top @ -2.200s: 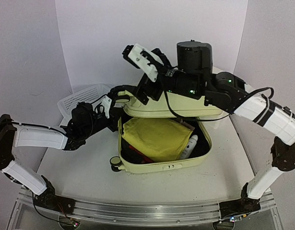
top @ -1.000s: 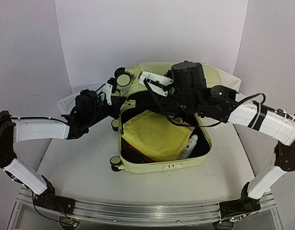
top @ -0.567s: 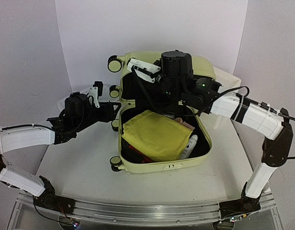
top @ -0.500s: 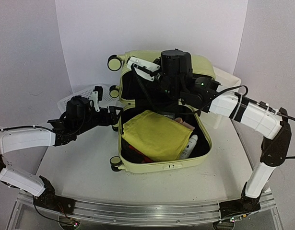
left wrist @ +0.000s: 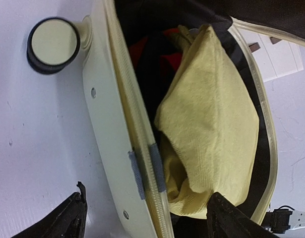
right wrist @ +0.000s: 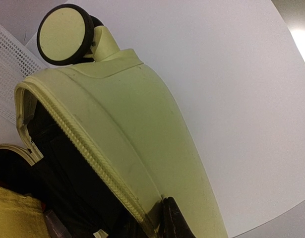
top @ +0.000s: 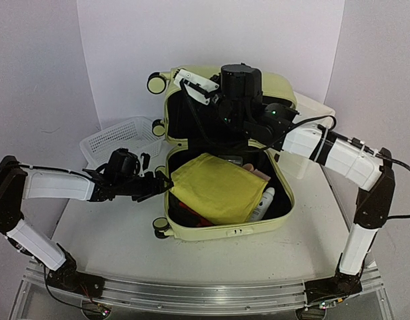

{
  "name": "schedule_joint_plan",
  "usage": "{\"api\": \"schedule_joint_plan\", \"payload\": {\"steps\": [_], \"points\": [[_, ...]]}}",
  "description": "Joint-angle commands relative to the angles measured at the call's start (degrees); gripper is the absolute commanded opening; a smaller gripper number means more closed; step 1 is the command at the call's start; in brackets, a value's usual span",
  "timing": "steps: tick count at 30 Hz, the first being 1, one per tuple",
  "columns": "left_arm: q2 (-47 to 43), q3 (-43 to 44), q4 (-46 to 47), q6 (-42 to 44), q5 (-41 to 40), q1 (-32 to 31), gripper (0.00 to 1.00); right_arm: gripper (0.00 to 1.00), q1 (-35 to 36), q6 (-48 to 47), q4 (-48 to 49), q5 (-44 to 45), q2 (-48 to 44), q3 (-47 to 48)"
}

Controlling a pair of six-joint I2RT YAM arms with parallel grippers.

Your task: Open, take out, and arrange the luggage

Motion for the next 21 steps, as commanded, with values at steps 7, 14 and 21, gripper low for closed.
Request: {"api": "schedule_joint_plan", "payload": {"steps": [7,14,21], "points": [[2.5,1.8,-9.1,-4.0,-3.6,-2.9,0.58,0.00,-1.0,7.8,3.3,-0.6,2.3,2.2],[8.5,7.8,-14.4,-1.3,-9.1,-3.3,0.12,0.09,-1.9,8.3,4.4,-1.3,4.5,3.4],[13.3,14.8,-14.8,-3.8,-16.1,-2.8,0.00,0.12,-3.3,6.7,9.3,-3.6,8.6,7.3]]}}
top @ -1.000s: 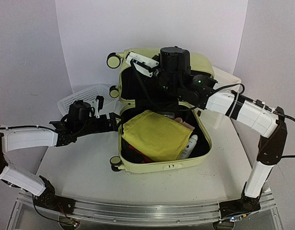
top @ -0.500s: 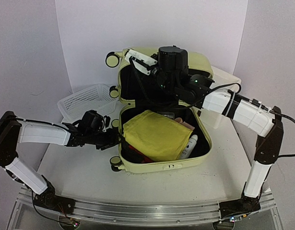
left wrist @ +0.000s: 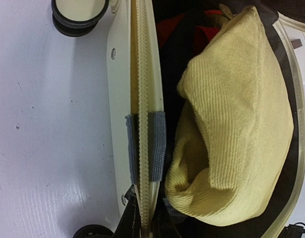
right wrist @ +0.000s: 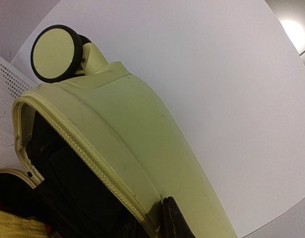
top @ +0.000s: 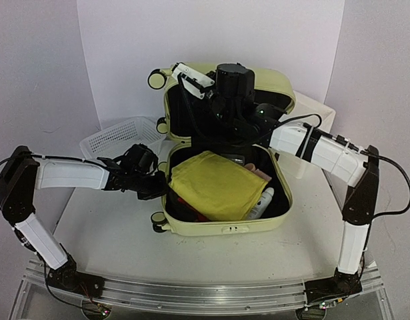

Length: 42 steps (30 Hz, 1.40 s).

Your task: Open, take out, and arrange the luggage

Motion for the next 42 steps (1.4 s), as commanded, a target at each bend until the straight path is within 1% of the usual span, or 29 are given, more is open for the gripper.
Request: {"api": "schedule_joint_plan", "payload": {"steps": [1,4,7,9,12,13,15,16,17,18,19,20,22,24,28,31,35,38,39,40,42], "points": [[6.4,4.8,0.8,-0.8,-8.5,1.7,0.00,0.11,-1.6,4.8,4.3,-2.7,4.9,4.5],[8.8,7.6,0.5,-4.1,-9.1,4.0,0.00,0.06,-1.7,3.1,5.5,-3.2,8.3,8.7],[11.0,9.9,0.4,-7.3,-10.5,5.9,0.00,0.05,-2.0,2.2,7.1,-4.9,11.1,12.5],[12.5,11.8,0.1,-7.8,-12.3,6.8,0.00,0.13,-2.4,1.7,8.6,-5.5,13.1,14.7],[14.5,15.0,-1.3,-8.8,-13.4,9.0,0.00,0.16,-3.5,1.4,9.4,-5.8,16.9,19.6],[14.9,15.8,-1.6,-9.0,-13.5,9.8,0.00,0.19,-4.0,1.3,9.6,-6.1,17.9,21.1],[15.5,17.2,-2.2,-9.3,-14.3,10.8,0.00,0.30,-5.1,1.6,10.6,-6.4,19.6,23.6],[15.5,17.5,-2.5,-9.6,-15.0,11.0,0.00,0.41,-5.7,2.3,11.0,-6.8,20.2,24.7],[15.5,17.7,-2.7,-10.0,-15.7,11.3,0.00,0.58,-6.2,3.0,11.3,-7.3,20.6,25.5],[15.5,17.8,-2.8,-10.6,-16.2,11.6,0.00,0.73,-6.9,3.9,11.5,-7.7,20.9,26.2],[15.5,17.8,-3.0,-11.2,-16.6,11.8,0.00,0.82,-7.4,4.4,11.5,-7.8,21.2,26.8],[15.5,17.7,-3.1,-11.8,-17.0,12.1,0.00,0.90,-7.9,4.9,11.5,-7.2,21.5,27.5],[15.6,17.5,-3.1,-13.0,-17.2,12.7,0.00,0.98,-9.1,5.6,11.3,-4.2,21.7,28.5],[16.0,18.0,-3.1,-13.0,-17.3,12.8,0.00,0.98,-11.1,7.7,9.3,-1.1,20.9,28.7],[16.3,18.5,-3.1,-12.8,-17.2,12.8,0.00,0.98,-16.3,17.0,2.5,0.3,17.7,27.4],[16.2,18.0,-3.1,-12.6,-17.4,12.8,0.00,0.98,-19.4,21.5,-0.4,0.0,15.5,25.7],[16.1,17.9,-3.1,-12.8,-17.3,12.8,0.00,0.98,-22.3,27.5,-10.3,-0.8,16.2,28.9],[16.2,18.0,-3.2,-12.2,-17.0,12.8,0.00,0.98,-23.8,30.3,-14.8,-2.3,16.0,29.1],[16.2,18.1,-3.2,-11.6,-17.0,12.8,0.02,0.98,-24.1,30.9,-15.6,-3.0,15.8,29.0],[16.0,18.1,-3.2,-11.0,-17.0,12.8,0.06,0.98,-24.2,31.1,-15.7,-3.7,15.7,28.5],[15.9,18.7,-3.1,-9.0,-16.8,12.7,0.17,0.98,-24.2,31.3,-15.8,-7.2,15.1,27.7]]}}
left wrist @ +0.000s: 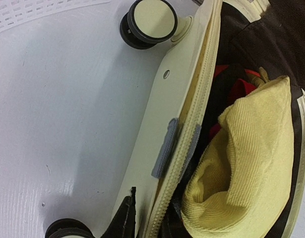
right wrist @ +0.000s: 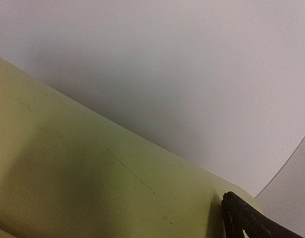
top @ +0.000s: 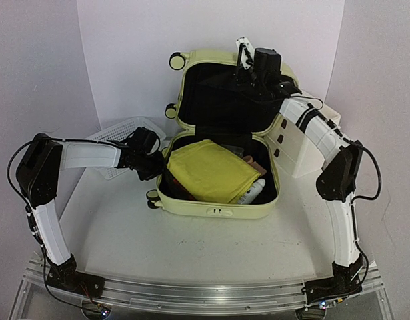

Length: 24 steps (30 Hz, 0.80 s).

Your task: Open, take out, and arrange the luggage

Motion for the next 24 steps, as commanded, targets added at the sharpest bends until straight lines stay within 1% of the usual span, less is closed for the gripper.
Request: {"api": "schedule_joint_plan", "payload": {"steps": [1,4,7,10,13,18,21,22,24], "points": [[2.3,1.9,1.3,-2.6,-10.9,4.3,0.21,0.98,-0.8,7.3,-6.6,-4.2,-3.0,-1.2],[1.9,2.2,1.3,-0.9,-10.9,4.3,0.30,0.98,-0.6,9.9,-3.9,-9.3,-6.2,-4.8],[1.6,2.7,1.0,1.0,-11.4,3.9,0.39,0.98,-0.4,11.4,-3.9,-16.0,-8.8,-5.3],[1.3,3.3,0.5,2.5,-12.5,3.2,0.50,0.98,-0.3,11.8,-4.1,-17.5,-10.5,-3.9],[0.8,3.7,0.4,3.9,-13.6,2.6,0.56,0.98,-0.3,9.6,-4.1,-14.1,-11.1,-2.9],[-1.5,4.1,0.2,7.9,-15.3,1.7,0.64,0.98,-0.3,3.6,-3.9,-7.2,-9.7,-2.9],[-3.0,4.5,0.2,11.8,-13.7,1.7,0.69,0.98,-0.3,1.0,-2.5,-0.1,-6.9,0.0],[-3.5,4.7,0.2,13.3,-12.9,1.7,0.71,0.98,-0.3,0.2,-1.4,0.6,-6.4,0.6],[-4.4,5.4,0.3,16.6,-10.7,1.7,0.75,0.98,-0.3,-0.2,1.1,-2.2,-7.0,-0.8]]}}
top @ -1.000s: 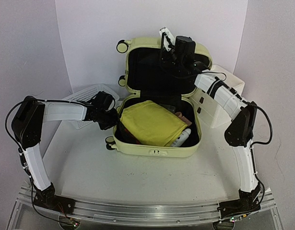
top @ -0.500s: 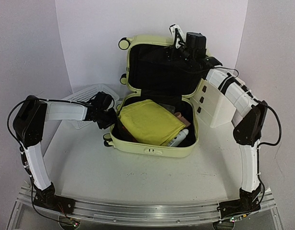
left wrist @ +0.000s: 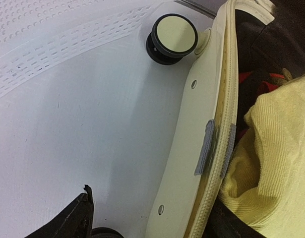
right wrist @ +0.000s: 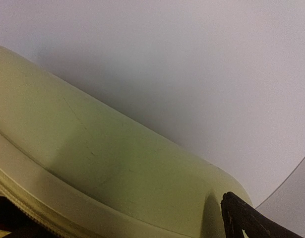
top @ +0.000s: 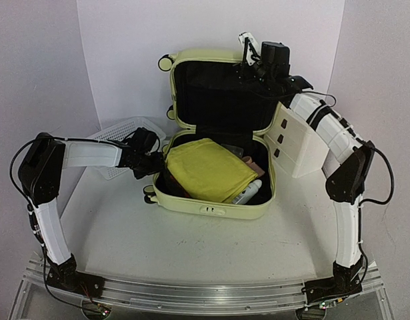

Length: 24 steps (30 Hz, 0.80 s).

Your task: Open, take out, and arrange the luggage

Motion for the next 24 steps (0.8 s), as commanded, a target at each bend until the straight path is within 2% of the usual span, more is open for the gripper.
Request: {"api": "schedule_joint_plan", "payload": {"steps": [1,5,10,16,19,22,24], "points": [[-5.9,5.3,1.0,8.8,-1.5,1.2,0.75,0.98,-0.4,-1.9,8.7,1.0,-1.6,0.9],[-6.3,10.1,0.9,14.3,1.2,1.6,0.72,0.98,-0.4,1.3,10.2,-6.8,-4.7,-2.4],[-5.3,17.3,0.9,15.3,7.3,2.9,0.68,0.98,-0.4,3.2,10.2,-2.2,-7.0,-4.1],[-3.0,23.0,0.9,17.3,8.5,3.1,0.69,0.98,-0.3,4.7,10.9,-6.9,-15.1,-13.0],[-0.4,27.9,0.9,19.1,10.6,3.5,0.67,0.98,-0.4,4.4,10.7,-4.1,-17.4,-14.6],[3.3,35.1,0.9,18.8,14.8,4.4,0.54,0.97,-0.3,5.5,9.3,-2.6,-20.1,-17.1],[6.6,41.1,0.9,18.7,16.5,4.8,0.39,0.94,-0.3,7.7,7.4,-3.5,-23.3,-20.6]]}}
